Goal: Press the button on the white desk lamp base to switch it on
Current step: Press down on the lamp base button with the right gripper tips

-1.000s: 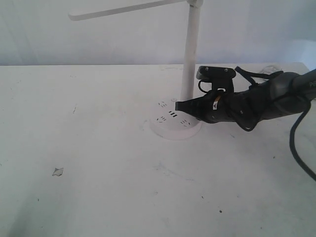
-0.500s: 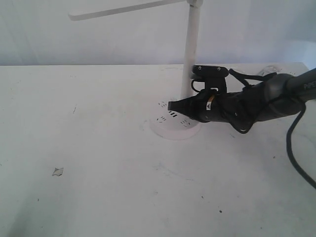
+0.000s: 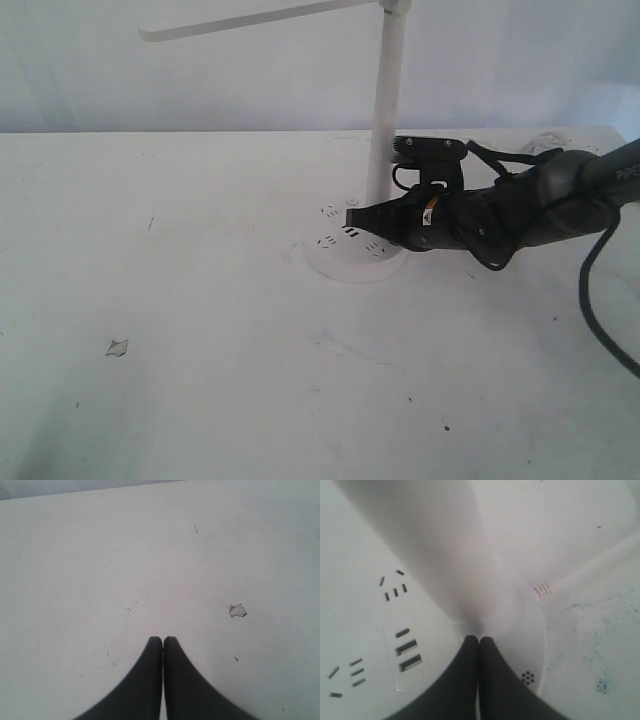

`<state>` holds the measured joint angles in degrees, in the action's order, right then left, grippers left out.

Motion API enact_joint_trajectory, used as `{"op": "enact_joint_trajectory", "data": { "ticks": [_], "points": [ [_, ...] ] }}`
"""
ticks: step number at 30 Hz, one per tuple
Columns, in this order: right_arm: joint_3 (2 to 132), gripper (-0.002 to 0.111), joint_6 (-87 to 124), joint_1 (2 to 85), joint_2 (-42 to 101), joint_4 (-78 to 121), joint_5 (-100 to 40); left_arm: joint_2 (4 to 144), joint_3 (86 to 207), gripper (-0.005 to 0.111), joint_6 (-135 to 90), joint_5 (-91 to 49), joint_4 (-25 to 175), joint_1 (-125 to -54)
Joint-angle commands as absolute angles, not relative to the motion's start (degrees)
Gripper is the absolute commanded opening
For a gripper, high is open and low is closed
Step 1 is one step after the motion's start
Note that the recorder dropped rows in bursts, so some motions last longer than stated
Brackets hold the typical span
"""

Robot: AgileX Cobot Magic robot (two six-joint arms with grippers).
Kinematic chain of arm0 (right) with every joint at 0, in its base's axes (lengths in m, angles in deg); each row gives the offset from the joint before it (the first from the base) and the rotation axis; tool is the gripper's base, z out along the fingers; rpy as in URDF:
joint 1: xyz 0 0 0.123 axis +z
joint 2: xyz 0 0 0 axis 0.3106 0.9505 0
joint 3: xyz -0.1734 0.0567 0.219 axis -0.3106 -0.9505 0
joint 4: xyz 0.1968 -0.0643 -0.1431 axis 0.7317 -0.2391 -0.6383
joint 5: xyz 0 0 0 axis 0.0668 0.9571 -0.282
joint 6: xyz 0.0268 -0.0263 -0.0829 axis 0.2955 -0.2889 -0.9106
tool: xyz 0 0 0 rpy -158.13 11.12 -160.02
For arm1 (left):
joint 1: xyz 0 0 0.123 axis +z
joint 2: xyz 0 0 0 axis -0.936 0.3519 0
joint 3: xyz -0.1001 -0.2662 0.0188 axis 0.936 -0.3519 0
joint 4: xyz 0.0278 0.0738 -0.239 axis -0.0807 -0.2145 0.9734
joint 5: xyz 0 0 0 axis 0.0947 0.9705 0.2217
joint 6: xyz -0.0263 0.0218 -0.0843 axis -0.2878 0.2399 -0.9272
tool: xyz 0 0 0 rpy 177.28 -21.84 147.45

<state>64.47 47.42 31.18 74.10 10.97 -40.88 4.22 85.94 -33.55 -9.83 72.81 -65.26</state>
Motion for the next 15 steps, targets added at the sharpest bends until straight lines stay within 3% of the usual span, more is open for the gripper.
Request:
{"op": "enact_joint_trajectory", "data": {
  "ticks": [1, 15],
  "points": [
    [64.51, 0.0, 45.72, 30.45, 74.1, 10.85, -37.61, 4.0, 85.75, 0.0, -33.62, -9.89, 73.2, -65.57],
    [64.15, 0.0, 44.78, 30.45, 74.1, 9.82, -33.04, 4.0, 85.75, 0.0, -33.62, -9.89, 73.2, -65.57]
  ]
}}
